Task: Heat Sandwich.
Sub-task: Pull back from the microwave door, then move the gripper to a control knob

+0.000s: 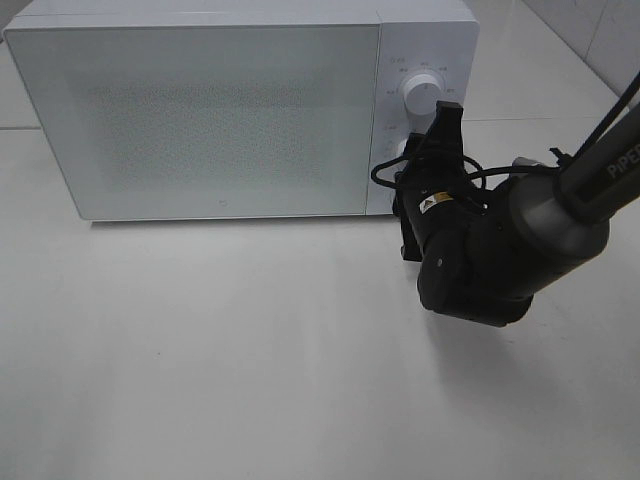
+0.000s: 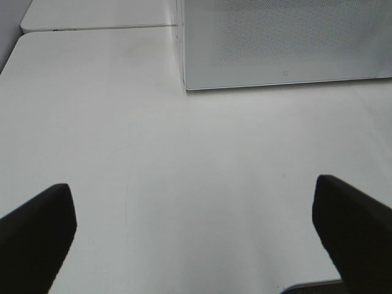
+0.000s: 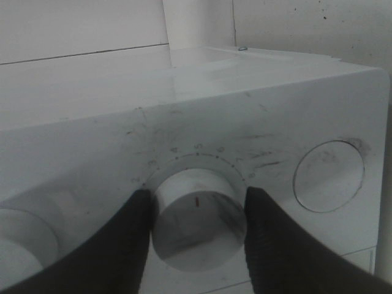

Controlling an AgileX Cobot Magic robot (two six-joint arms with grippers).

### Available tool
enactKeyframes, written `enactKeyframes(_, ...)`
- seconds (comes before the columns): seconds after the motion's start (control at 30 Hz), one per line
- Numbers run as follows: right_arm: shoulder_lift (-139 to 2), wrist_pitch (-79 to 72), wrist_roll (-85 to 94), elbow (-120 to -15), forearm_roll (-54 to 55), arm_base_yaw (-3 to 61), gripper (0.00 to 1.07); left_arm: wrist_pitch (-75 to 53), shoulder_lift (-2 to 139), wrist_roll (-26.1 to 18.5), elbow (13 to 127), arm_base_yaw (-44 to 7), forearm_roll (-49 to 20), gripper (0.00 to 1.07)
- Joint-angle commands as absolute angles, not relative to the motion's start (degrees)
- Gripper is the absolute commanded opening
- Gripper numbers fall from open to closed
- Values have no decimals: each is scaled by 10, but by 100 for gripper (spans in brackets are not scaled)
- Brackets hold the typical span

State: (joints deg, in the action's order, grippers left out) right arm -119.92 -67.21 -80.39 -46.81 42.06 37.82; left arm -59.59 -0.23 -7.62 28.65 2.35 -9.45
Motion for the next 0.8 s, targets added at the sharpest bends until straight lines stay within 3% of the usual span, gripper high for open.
enactKeyframes(0.03, -1193, -669, -794, -487, 319, 384, 21, -594, -17, -74, 284, 21, -101, 101)
enactKeyframes(0.2, -1193, -670, -790, -487, 325, 384, 38, -594, -17, -74, 284, 21, -101, 101)
enactKeyframes(0.47, -1193, -676, -760, -486, 360, 384, 55, -594, -17, -74, 284, 21, -101, 101)
enactKeyframes(0.63, -1193, -690, -705, -486, 390, 384, 76, -594, -17, -74, 284, 21, -101, 101)
enactKeyframes(0.8, -1190, -684, -688, -486, 391, 384, 78, -594, -17, -74, 284, 21, -101, 101)
